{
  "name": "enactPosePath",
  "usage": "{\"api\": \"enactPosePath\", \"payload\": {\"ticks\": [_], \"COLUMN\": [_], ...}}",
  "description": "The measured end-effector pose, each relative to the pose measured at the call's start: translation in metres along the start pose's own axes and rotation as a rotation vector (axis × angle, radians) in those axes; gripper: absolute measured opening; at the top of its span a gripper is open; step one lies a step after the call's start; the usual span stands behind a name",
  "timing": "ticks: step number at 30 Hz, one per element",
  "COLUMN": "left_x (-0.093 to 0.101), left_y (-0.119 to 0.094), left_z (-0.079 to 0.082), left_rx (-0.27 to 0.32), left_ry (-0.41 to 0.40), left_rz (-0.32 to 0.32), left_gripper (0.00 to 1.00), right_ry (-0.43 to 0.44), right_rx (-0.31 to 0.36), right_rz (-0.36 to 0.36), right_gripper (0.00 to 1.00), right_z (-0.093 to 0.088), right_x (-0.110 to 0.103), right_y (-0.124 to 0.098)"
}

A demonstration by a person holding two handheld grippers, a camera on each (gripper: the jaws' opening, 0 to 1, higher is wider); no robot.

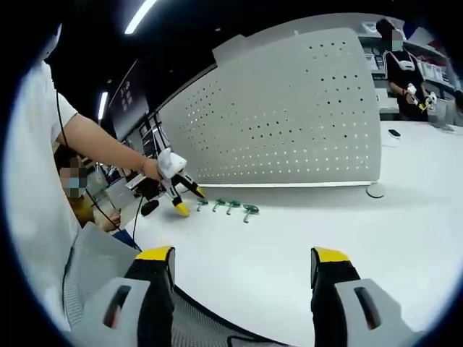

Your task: Insert the hook assembly into the mounting plate slot until the hook locks in place.

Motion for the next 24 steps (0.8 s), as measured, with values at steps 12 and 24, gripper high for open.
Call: {"api": "enactPosePath", "payload": {"ticks": [12,24], "left_x": [-0.011,-0.021], "left_y": [-0.001,0.0], "left_z": [0.001,0.003], "left_rx": [-0.016,-0.024], "left_ry": [-0.036,-0.104], "left_rz": [0.028,0.081], "left_gripper": [0.34,0.17], "right_ry": [-0.005,-0.017], "right_rx": [0.008,0.015], "right_rz": [0.0,-0.015], "right_gripper": [0.73,0.73], "right_z": [0.003,0.006], "right_x": [0.0,0.002], "right_y": [-0.003,-0.005]}}
Point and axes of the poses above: the point that each gripper's makers call its tool centre point, and the gripper's own axes: y roughly forward along the fingers, x roughly to its right, z roughly out of its top, the point moved 2 cm from there along -y, roughly backward along the fingers, and after that the axes turned 9 degrees about x, right-handed, at the moved point
